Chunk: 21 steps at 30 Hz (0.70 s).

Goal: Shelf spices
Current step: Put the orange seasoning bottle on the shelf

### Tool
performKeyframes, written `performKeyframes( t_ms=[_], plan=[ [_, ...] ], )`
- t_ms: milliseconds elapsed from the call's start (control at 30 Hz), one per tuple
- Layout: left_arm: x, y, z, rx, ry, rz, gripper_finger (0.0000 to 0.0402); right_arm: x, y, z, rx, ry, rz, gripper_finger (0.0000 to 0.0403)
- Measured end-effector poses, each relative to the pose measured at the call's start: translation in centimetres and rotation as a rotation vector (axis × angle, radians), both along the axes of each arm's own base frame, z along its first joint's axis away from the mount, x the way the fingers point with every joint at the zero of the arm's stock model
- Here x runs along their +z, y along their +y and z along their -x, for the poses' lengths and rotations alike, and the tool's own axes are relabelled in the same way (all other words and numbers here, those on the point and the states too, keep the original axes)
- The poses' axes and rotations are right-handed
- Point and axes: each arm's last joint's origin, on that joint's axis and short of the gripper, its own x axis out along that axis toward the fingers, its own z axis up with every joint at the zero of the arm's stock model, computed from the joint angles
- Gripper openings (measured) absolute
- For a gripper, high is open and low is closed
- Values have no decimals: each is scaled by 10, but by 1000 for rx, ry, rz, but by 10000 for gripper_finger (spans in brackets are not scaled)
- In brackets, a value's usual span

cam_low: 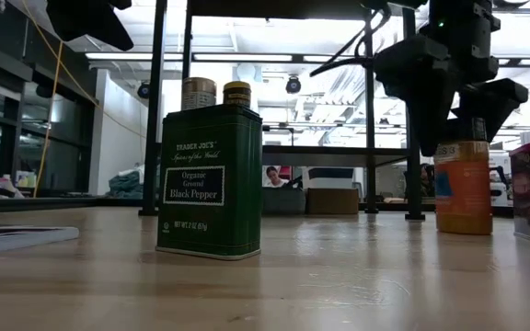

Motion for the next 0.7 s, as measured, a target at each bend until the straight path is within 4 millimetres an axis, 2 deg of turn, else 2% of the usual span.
performKeyframes(
  t_ms=[100, 300, 367, 500, 633, 700],
  plan=[
    [0, 0, 0, 0, 2, -1, 225, 0, 2, 0, 57, 1, 3, 332],
    [0, 0, 0, 4, 0, -6, 225, 0, 2, 0, 57, -3, 24, 324],
    [0, 1, 0, 8, -1, -8, 225, 0, 2, 1, 55, -3, 26, 296],
    [0, 1, 0, 9, -1, -9, 225, 2, 3, 0, 60, -24, 20, 184],
    [0, 1, 0, 9, 1, -11, 225, 7, 9, -5, 103, -78, 8, 184],
    [-1, 2, 0, 8, 7, -15, 225, 20, 12, -10, 139, -138, 28, 184]
  ],
)
